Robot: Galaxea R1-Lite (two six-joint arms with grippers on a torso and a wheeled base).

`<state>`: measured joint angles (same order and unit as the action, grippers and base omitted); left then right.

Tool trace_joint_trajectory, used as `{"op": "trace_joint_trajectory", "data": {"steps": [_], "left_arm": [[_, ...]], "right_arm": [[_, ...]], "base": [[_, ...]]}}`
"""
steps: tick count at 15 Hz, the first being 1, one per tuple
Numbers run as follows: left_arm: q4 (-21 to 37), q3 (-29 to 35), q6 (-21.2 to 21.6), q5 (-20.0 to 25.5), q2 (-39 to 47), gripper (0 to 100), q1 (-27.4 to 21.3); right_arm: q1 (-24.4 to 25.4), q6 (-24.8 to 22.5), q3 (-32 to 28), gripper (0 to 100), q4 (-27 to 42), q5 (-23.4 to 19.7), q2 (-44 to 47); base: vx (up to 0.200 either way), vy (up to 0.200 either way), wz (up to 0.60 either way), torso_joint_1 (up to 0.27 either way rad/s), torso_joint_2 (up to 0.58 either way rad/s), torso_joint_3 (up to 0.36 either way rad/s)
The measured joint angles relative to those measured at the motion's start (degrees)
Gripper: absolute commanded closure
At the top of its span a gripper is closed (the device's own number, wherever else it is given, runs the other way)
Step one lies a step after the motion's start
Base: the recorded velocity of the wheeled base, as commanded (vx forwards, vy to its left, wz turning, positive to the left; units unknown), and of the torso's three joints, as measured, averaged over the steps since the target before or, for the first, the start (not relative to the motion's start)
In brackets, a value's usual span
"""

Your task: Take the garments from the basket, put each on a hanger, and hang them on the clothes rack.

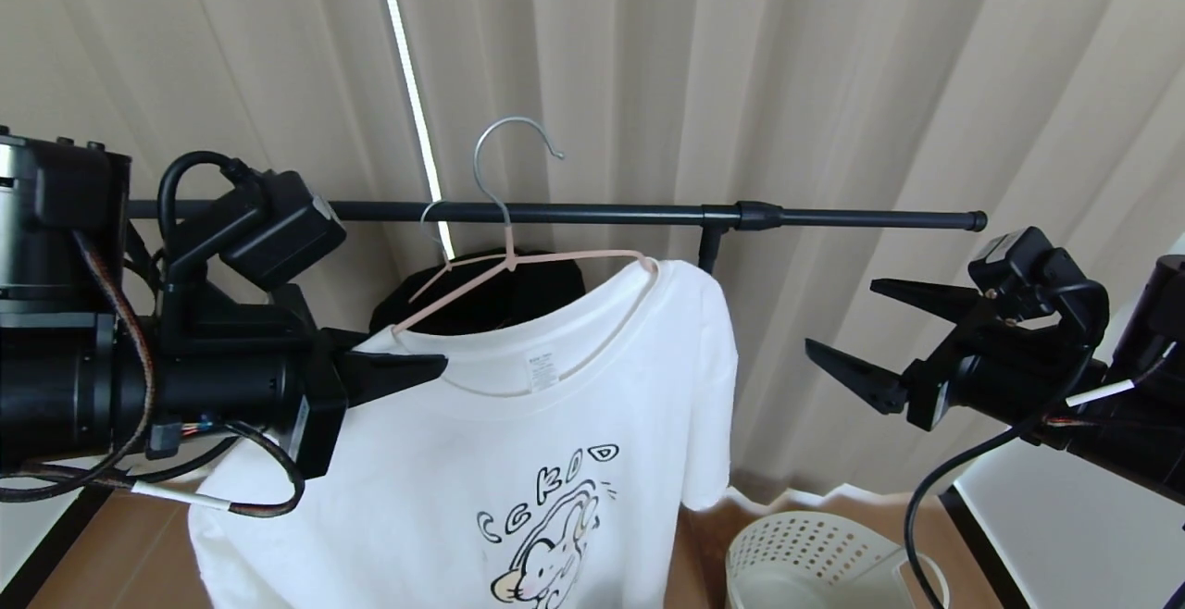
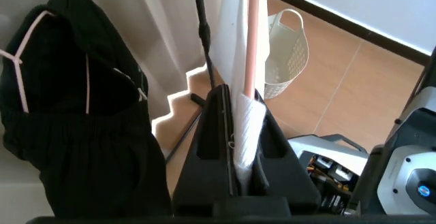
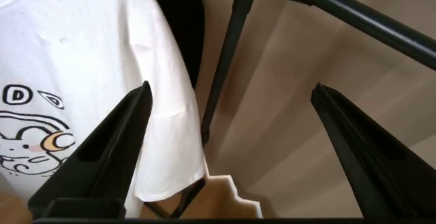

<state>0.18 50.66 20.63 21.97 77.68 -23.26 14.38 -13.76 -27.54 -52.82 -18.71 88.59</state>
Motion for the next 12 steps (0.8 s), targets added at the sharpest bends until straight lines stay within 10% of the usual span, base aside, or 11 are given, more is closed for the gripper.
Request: {"op": "trace_joint_trajectory", "data": {"steps": [12], "left_arm": [[-7.4, -2.4, -11.3, -13.3, 8.1, 100, -0.3]], "right_arm": [[0.0, 0.0, 0.2, 0, 0.0, 0.9, -0.4]], "base": [[0.000, 0.000, 0.00, 0.000, 0.00, 0.000]]}}
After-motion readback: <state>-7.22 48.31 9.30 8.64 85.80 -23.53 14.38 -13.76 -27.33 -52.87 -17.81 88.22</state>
